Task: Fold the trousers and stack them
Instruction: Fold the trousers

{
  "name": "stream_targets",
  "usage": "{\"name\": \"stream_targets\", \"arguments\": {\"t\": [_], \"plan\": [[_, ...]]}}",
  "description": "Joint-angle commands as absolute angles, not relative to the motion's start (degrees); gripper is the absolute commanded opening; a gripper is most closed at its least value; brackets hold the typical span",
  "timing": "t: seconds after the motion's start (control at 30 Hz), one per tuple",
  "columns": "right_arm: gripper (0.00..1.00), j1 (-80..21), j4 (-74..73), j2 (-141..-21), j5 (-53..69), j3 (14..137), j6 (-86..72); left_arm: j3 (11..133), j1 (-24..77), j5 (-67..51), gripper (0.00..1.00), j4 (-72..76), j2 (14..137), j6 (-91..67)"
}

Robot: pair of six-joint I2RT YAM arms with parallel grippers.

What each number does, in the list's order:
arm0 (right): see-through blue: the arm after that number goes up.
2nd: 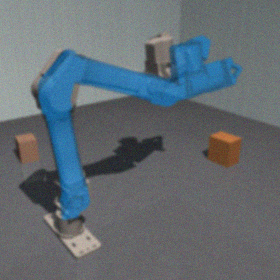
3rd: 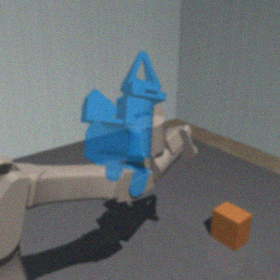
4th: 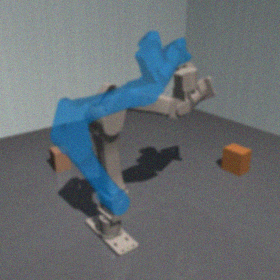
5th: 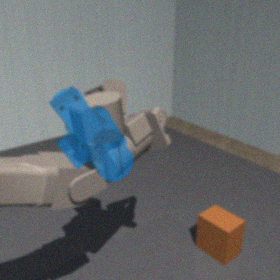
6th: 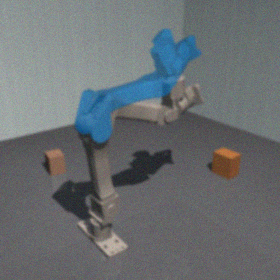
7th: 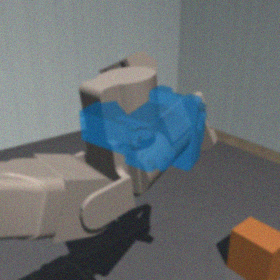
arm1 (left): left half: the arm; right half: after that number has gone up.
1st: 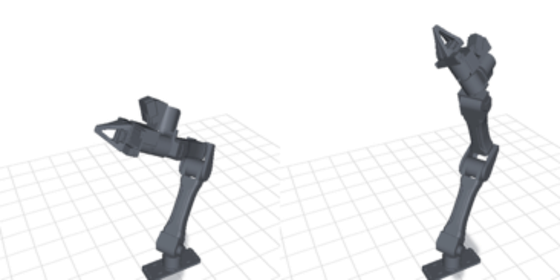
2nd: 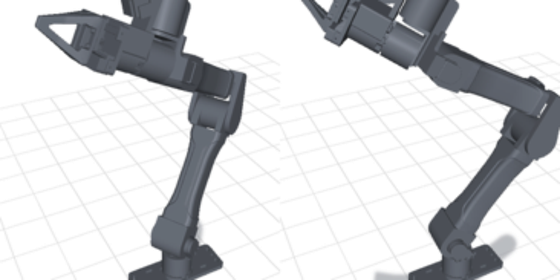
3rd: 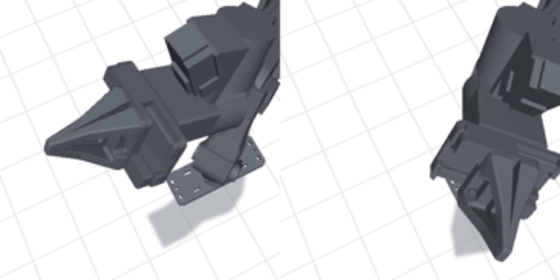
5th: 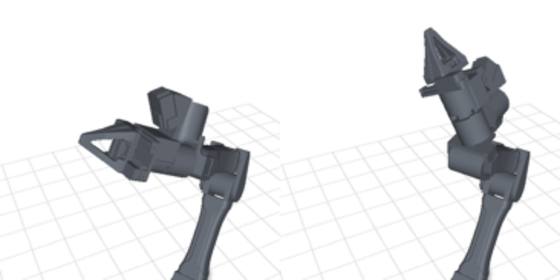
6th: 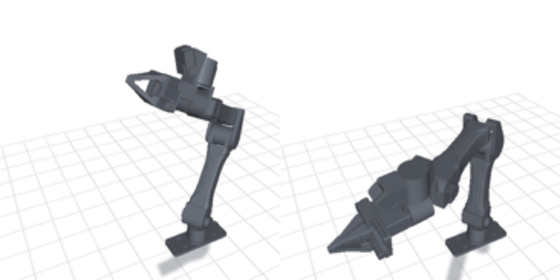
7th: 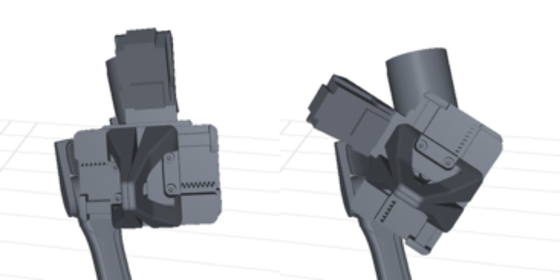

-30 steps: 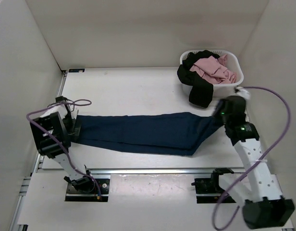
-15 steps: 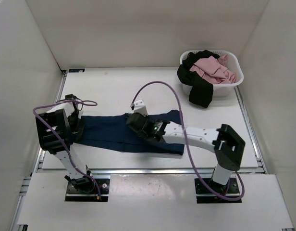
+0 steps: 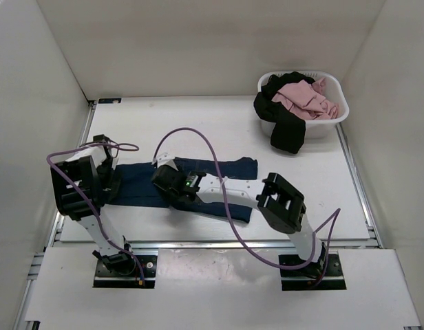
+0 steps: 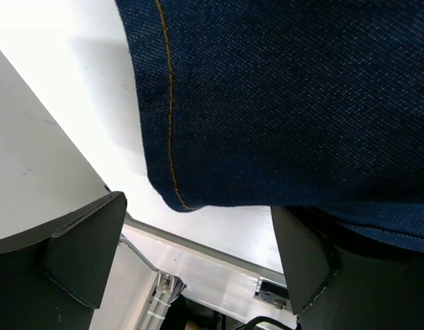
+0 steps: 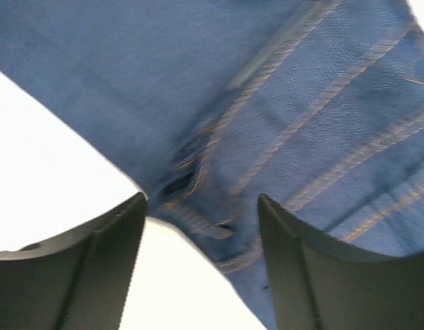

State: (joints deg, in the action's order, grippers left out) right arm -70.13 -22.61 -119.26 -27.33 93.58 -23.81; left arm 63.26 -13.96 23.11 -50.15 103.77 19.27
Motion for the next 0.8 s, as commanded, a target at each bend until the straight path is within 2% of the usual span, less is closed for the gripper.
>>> {"name": "stream_targets", "arguments": {"t": [0.0,0.03,0.07,0.13,0.2,0.23,0.27,0.33,0.43,0.6,0.77], "plan": [[0.71,-70.93,-26.10,-117.18,-15.38,100.10,-18.02,62.57,-15.73,19.60,0.98,-47.46,103.45,18.71],[0.76,-70.93,-26.80,-115.33,-18.08,100.11,-18.02,63.27,-16.34,20.30,0.98,-48.07,102.66,19.42],[0.85,-70.32,-26.81,-113.05,-19.93,99.32,-18.54,63.28,-17.04,20.30,0.98,-48.08,102.13,19.42],[0.90,-68.83,-27.68,-104.79,-23.71,95.71,-24.32,64.16,-17.57,20.30,0.99,-48.86,100.56,19.95],[0.95,-63.83,-29.17,-95.95,-25.22,86.52,-31.25,65.91,-17.58,20.30,0.99,-49.57,99.94,20.56],[0.97,-61.29,-29.88,-93.02,-24.35,82.48,-39.64,65.92,-17.58,20.30,0.99,-49.57,99.93,20.57],[0.97,-55.08,-29.88,-87.59,-21.56,72.70,-43.21,66.61,-17.58,20.91,0.99,-50.09,99.93,20.57],[0.97,-46.03,-26.47,-82.29,-13.50,61.93,-49.36,67.40,-17.58,20.92,0.99,-50.62,99.93,20.57],[0.99,-39.04,-18.04,-73.23,-9.06,45.82,-50.27,69.60,-17.05,17.85,0.99,-52.20,98.01,20.57],[0.99,-28.22,-2.40,-71.45,8.76,35.60,-49.57,69.61,-14.24,17.92,0.99,-52.21,97.29,20.04],[0.99,-28.21,-2.10,-75.40,10.46,36.30,-48.95,67.16,-14.24,18.46,1.00,-52.21,97.29,20.04]]}}
